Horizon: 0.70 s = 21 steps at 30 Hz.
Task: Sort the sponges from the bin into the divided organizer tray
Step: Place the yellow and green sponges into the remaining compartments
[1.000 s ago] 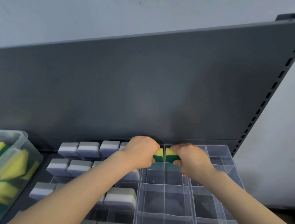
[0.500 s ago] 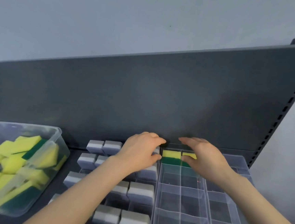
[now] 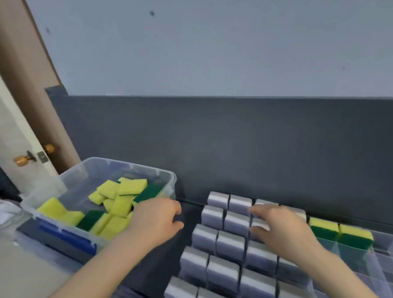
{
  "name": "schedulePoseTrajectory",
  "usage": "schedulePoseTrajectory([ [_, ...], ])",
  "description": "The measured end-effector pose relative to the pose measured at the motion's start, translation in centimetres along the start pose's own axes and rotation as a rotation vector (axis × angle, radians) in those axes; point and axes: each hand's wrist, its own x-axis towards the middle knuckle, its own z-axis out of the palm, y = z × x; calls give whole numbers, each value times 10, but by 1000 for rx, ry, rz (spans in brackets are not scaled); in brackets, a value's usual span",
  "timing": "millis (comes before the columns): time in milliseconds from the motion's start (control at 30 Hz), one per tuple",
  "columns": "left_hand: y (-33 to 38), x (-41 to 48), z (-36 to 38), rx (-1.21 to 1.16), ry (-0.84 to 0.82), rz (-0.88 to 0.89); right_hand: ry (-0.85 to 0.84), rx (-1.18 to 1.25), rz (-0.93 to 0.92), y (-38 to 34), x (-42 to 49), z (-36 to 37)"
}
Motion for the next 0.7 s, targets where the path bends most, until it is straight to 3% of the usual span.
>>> schedulePoseTrajectory([
  [400, -186, -89, 6, -49, 16, -184, -7, 20, -115, -171, 26, 30],
  [700, -245, -84, 8, -130, 55, -188, 10, 76, -140, -235, 50, 50],
])
